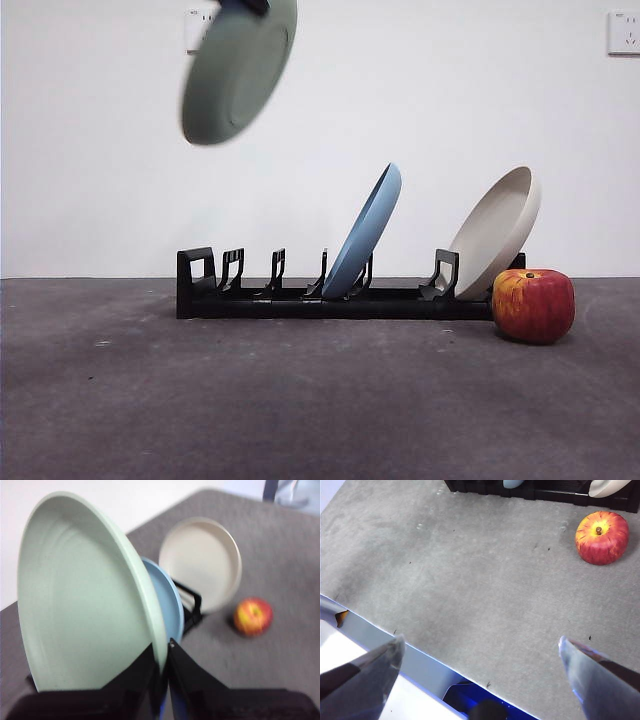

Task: Take the green plate from the plate rack,put the plate on the table,take the apple from the table,put the apple in the plate

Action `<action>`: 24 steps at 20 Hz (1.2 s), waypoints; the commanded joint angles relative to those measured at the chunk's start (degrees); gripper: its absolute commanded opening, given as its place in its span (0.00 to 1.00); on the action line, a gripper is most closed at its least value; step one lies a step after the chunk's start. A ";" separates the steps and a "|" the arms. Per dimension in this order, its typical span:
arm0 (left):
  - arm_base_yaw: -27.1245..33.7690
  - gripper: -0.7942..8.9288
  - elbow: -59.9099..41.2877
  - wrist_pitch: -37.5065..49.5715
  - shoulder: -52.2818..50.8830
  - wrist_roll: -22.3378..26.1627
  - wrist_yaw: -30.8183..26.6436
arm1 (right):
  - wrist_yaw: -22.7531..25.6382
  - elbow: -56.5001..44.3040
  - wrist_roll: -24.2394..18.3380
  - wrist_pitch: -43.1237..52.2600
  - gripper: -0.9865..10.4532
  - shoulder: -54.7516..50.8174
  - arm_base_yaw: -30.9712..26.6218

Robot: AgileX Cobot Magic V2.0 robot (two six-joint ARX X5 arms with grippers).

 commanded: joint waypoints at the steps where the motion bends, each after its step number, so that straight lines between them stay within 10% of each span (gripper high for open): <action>1: -5.05 0.08 -0.15 -7.72 -2.08 7.43 -4.35 | -0.13 0.09 0.20 0.11 0.66 -0.04 0.15; 10: -26.45 0.08 -3.82 -17.46 4.11 12.39 -21.81 | -0.15 0.09 0.17 0.13 0.66 -0.04 0.15; 24: -35.69 0.08 -26.84 13.14 18.10 20.57 -34.69 | -0.17 0.09 0.17 0.13 0.66 -0.04 0.15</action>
